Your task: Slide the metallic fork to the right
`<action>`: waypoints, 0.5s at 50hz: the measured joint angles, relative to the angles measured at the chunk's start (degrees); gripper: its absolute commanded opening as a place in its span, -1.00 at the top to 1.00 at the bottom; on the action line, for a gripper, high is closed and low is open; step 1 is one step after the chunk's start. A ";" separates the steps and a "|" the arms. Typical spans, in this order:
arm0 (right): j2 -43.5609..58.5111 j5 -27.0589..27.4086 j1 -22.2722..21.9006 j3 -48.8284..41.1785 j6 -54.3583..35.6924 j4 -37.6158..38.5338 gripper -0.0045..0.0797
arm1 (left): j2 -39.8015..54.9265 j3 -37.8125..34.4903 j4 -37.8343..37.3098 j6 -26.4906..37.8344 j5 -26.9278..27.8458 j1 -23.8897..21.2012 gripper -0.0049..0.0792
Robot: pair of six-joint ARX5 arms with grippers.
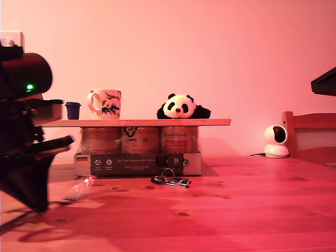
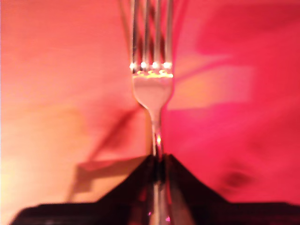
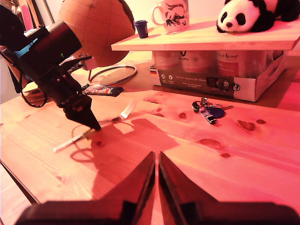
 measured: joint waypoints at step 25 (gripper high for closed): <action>0.00 0.00 0.00 0.00 0.02 0.22 0.92 | 0.42 0.00 0.15 -10.75 1.38 -6.95 0.86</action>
